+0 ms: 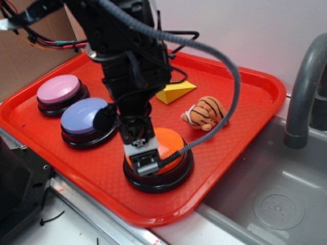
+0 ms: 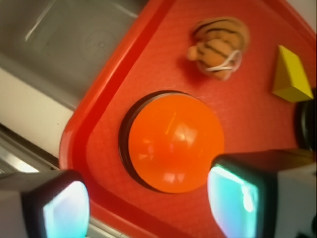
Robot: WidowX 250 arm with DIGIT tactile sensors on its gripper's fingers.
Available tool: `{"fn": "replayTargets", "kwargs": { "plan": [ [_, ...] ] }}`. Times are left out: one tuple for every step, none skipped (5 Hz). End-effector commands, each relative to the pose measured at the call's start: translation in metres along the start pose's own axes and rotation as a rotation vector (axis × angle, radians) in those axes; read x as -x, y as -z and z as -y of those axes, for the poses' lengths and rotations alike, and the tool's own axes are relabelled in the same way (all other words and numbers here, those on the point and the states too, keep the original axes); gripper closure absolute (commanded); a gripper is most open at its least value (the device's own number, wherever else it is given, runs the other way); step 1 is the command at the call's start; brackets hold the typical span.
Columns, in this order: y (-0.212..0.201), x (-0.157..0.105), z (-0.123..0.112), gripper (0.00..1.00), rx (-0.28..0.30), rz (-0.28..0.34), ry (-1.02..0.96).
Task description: Push the orange button.
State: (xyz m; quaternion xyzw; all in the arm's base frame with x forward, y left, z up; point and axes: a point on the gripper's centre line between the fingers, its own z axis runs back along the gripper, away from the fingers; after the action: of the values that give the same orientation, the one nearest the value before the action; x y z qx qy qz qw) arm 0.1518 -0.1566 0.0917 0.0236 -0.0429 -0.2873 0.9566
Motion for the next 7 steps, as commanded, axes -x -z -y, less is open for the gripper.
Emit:
{"fn": "replayTargets", "kwargs": {
  "plan": [
    [0.02, -0.005, -0.018, 0.0, 0.045, 0.007, 0.014],
    [0.032, -0.004, -0.023, 0.0, 0.058, -0.033, 0.014],
    [0.047, 0.001, -0.02, 0.0, 0.082, -0.082, 0.017],
    [0.044, 0.001, -0.018, 0.0, 0.078, -0.087, 0.011],
    [0.022, -0.004, -0.023, 0.0, 0.066, -0.079, 0.017],
    [0.007, -0.008, -0.025, 0.0, 0.045, -0.069, 0.017],
    [-0.009, -0.012, -0.027, 0.0, 0.047, -0.098, -0.023]
  ]
}}
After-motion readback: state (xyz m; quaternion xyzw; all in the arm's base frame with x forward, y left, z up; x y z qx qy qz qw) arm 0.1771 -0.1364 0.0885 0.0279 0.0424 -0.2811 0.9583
